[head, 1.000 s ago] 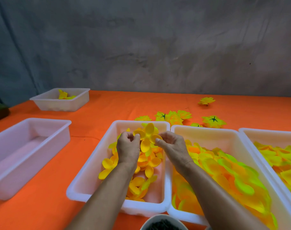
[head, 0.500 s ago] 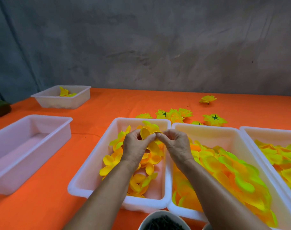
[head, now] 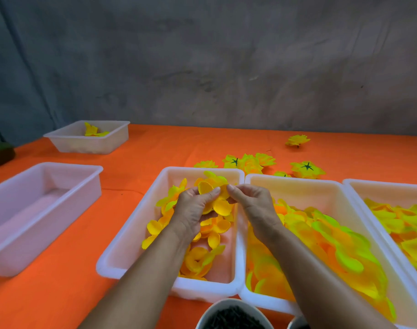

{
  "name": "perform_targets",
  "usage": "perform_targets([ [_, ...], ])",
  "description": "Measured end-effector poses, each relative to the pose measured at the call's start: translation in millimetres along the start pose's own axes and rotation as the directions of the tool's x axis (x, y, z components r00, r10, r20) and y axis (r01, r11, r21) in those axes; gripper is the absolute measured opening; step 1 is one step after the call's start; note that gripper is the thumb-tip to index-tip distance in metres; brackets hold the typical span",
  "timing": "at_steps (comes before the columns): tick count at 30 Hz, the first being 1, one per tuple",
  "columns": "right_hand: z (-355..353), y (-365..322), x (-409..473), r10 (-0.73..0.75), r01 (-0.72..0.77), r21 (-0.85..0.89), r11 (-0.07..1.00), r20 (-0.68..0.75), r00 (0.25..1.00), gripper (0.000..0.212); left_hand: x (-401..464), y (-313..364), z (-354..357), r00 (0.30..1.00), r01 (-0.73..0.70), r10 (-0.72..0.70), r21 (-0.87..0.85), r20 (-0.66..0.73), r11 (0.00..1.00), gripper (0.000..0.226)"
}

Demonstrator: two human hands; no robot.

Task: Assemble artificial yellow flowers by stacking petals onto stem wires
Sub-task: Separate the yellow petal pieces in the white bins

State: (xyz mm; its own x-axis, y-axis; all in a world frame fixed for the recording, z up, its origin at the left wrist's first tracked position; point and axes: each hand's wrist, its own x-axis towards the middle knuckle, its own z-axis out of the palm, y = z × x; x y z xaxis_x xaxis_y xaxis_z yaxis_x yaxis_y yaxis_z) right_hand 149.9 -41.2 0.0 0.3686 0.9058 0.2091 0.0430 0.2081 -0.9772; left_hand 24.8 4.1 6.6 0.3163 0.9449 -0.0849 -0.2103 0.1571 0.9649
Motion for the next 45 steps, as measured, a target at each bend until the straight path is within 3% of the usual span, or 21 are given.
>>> perform_targets([
  [3, 10, 1, -1, -0.056, 0.051, -0.196, 0.979, -0.021, 0.998, 0.015, 1, -5, 2, 0.959, -0.222, 0.233, 0.083, -0.163, 0.972, 0.018],
  [5, 10, 2, -2, -0.047, 0.048, -0.245, 0.968, 0.011, 0.999, 0.014, 2, -4, -1, 0.935, -0.262, 0.268, 0.054, -0.234, 0.963, 0.022],
  [8, 7, 1, -2, -0.038, 0.045, -0.232, 0.972, 0.036, 0.999, 0.016, 2, -1, 0, 0.950, -0.231, 0.224, -0.005, -0.219, 0.973, 0.019],
  [12, 10, 0, 0, -0.061, 0.044, -0.235, 0.971, -0.067, 0.996, 0.021, -5, -1, 4, 0.988, -0.151, 0.149, -0.038, -0.042, 0.988, 0.017],
  [16, 12, 0, -1, -0.066, 0.054, -0.283, 0.957, -0.033, 0.997, 0.015, -4, 0, 0, 0.999, -0.039, 0.040, -0.093, 0.013, 0.995, 0.016],
  [24, 5, -2, -2, 0.004, 0.001, -0.076, 0.997, 0.063, 0.998, 0.020, -2, 4, -4, 0.993, 0.073, -0.059, -0.138, 0.101, 0.988, 0.015],
  [30, 15, 0, -1, -0.077, 0.054, -0.253, 0.966, -0.085, 0.993, 0.020, -5, -2, 5, 0.993, -0.107, 0.103, -0.067, -0.062, 0.992, 0.015],
  [38, 8, -5, -2, 0.024, -0.026, -0.048, 0.998, -0.048, 0.999, 0.015, -2, 2, 4, 0.995, -0.093, 0.094, -0.083, 0.012, 0.992, 0.012],
  [45, 8, 1, 3, -0.124, 0.029, -0.362, 0.932, -0.241, 0.963, 0.022, -1, -4, 4, 0.917, -0.357, 0.380, 0.182, -0.119, 0.916, 0.013],
])
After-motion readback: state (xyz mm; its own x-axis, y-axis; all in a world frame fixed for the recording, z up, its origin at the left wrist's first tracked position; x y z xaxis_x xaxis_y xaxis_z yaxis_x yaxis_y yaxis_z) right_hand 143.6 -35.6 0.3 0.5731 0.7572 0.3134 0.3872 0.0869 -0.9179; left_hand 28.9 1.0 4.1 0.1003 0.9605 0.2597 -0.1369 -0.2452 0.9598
